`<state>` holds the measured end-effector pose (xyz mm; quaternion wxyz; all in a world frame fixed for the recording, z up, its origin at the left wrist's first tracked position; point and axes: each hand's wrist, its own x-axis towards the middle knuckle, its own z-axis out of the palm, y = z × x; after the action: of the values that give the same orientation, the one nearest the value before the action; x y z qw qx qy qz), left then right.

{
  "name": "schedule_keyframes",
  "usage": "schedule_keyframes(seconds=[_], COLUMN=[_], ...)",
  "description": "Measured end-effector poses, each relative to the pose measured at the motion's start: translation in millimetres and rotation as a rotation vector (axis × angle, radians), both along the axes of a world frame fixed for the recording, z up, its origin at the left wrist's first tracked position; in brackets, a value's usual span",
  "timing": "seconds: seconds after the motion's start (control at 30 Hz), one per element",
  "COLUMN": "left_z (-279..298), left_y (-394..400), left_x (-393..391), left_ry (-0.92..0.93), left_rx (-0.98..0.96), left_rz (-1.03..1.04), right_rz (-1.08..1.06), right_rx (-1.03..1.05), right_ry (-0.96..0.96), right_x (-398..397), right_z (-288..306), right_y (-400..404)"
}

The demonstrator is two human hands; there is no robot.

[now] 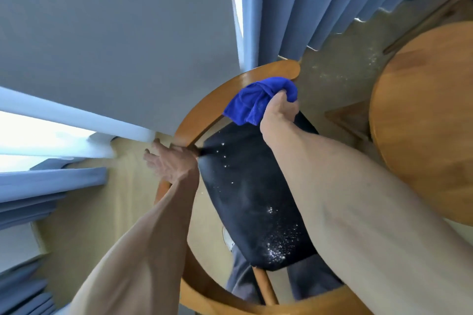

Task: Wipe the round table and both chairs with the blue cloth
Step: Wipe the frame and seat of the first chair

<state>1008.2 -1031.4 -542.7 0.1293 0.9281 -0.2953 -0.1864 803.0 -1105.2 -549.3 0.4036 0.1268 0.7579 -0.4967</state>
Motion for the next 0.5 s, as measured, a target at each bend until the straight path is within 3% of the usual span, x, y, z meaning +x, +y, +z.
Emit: schedule_keyframes(seconds=[0.17, 0.33, 0.4, 0.5], left_z=[-6.7, -18.5, -30.0, -50.9], left_y=[-14.3, 5.8, 19.7, 61.5], left_x=[-79.7, -109.6, -115.7, -119.2], left_ry=[-0.06, -0.111, -0.146, -0.157], left_rx=[0.03, 0.002, -0.001, 0.058], left_rz=[0.023, -0.073, -0.15, -0.428], right_rz=[0.041, 0.432, 0.523, 0.54], right_rx=[-0.052, 0.018, 0.013, 0.055], right_ry=[0.255, 0.474, 0.526, 0.528], right_x=[-65.6, -108.6, -115.1, -114.9], right_z=[-2.2, -23.8, -29.8, -45.4], right_y=[-18.5, -31.9, -30.0, -7.3])
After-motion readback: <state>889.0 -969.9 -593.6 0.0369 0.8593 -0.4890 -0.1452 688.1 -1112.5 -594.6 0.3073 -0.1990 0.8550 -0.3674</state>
